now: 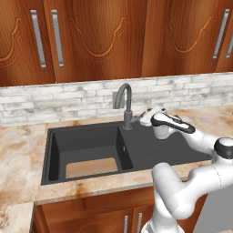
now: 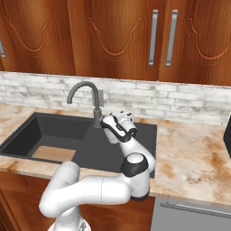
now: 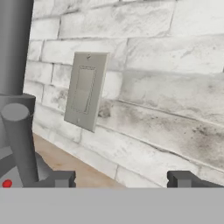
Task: Turn on the sink faucet with hot water and rinse the cutting board for ten seconds, then turn off the faucet. Push the cutting board to reach the water if necessary.
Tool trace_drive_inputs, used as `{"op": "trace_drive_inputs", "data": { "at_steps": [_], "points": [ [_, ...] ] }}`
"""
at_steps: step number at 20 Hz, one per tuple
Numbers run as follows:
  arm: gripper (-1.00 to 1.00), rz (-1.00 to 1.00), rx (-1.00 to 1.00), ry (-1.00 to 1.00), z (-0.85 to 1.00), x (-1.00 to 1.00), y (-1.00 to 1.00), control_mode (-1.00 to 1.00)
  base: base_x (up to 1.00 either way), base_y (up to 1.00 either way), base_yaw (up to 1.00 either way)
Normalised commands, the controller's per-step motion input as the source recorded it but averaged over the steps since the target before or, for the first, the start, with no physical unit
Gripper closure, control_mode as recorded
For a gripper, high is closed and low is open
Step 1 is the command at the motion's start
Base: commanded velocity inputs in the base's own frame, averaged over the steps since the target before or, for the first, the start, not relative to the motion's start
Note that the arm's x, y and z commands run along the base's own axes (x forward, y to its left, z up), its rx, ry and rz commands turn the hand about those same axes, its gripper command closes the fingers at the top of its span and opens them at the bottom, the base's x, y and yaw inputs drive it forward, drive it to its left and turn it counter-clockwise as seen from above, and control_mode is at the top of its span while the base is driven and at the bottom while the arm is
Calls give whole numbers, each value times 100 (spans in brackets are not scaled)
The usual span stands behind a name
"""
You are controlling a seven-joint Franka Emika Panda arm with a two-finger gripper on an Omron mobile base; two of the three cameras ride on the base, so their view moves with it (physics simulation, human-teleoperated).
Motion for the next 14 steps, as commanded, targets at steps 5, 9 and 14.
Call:
{"op": "trace_drive_inputs", "data": {
  "at_steps": [5, 9, 14],
  "points": [
    [-100, 0, -6, -4, 37, 0, 82, -100, 0, 0, 0],
    [-100, 0, -8, -2, 31, 0, 95, -100, 0, 0, 0],
    [-100, 0, -9, 0, 26, 0, 100, -100, 0, 0, 0]
  ]
}}
